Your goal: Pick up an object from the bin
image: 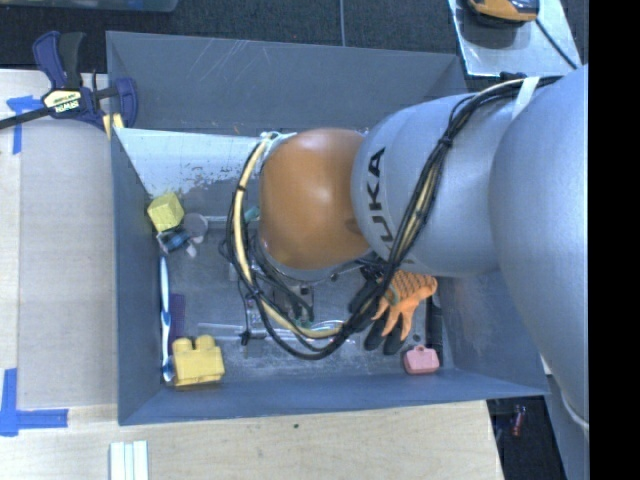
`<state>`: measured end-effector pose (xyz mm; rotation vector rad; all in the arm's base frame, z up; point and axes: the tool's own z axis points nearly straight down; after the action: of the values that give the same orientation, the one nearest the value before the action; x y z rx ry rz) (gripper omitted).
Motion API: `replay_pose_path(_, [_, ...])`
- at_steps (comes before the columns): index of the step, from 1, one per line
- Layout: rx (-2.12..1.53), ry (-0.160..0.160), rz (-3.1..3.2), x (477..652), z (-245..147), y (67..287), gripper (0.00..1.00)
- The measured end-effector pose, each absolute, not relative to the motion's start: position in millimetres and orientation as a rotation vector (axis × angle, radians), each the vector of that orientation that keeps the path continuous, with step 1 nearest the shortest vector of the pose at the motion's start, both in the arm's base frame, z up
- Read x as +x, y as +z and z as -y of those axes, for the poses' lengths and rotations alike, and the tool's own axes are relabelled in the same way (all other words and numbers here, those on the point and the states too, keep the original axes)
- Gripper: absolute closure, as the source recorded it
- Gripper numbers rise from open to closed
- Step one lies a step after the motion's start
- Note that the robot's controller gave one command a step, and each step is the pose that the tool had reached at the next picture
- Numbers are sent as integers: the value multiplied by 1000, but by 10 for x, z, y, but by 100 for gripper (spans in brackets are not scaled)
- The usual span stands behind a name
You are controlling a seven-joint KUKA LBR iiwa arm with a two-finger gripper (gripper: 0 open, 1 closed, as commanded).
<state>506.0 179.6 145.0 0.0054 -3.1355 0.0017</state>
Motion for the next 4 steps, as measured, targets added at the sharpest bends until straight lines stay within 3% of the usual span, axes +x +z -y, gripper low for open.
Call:
replay_pose_path(1, [-1, -1, 3144, 5082, -1787, 1495, 0])
replay_pose_path(2, [-364, 2, 3118, 5254, -1591, 1193, 0])
replay_pose_path(3, [-146, 0, 3137, 5215, -1498, 1275, 0])
replay_pose_path(4, [-561, 4, 3085, 5047, -1526, 1225, 0])
